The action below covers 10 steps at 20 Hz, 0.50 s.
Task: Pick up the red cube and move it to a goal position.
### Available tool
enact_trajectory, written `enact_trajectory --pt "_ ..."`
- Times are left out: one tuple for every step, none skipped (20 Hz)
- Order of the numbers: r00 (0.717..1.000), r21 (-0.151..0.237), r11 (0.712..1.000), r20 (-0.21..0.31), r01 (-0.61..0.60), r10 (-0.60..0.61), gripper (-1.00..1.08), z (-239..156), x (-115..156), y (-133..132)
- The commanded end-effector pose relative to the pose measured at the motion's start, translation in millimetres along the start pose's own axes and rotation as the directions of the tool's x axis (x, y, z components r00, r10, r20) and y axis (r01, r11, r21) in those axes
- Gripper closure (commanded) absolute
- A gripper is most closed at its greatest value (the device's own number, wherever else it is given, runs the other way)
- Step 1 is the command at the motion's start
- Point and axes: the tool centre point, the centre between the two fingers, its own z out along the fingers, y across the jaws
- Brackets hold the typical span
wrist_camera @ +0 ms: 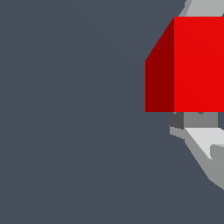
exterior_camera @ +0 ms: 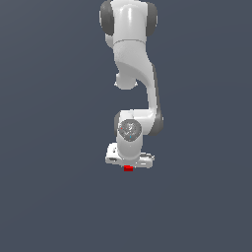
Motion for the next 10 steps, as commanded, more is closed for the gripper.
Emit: enact_trajectory --pt "1.0 0.0 1.0 -0.001 0.0 0.0 1.08 -1.9 -0.4 0.3" --pt "1.0 0.0 1.0 -0.001 0.0 0.0 1.08 -3.3 -1.0 0.5" --pt "1.0 0.0 1.0 -0.001 0.0 0.0 1.08 -5.1 -1.9 0.8" --pt "1.0 0.0 1.0 -0.001 0.0 0.0 1.08 -7.3 -2.9 1.2" --pt "1.0 0.0 1.0 -0.001 0.0 0.0 1.08 -9.9 -4.1 1.7" --pt "1.0 0.0 1.0 -0.001 0.0 0.0 1.08 -13.0 -5.5 2.2" --pt "1.0 0.0 1.0 -0.001 0.0 0.0 1.08 -16.4 -7.0 2.8" --pt "1.0 0.0 1.0 -0.001 0.0 0.0 1.08 -20.3 -8.8 3.4" --pt "1.0 0.0 1.0 -0.001 0.0 0.0 1.08 -24.6 -10.8 4.2" --pt "1.0 0.0 1.0 -0.001 0.0 0.0 1.08 -29.4 -12.9 5.0"
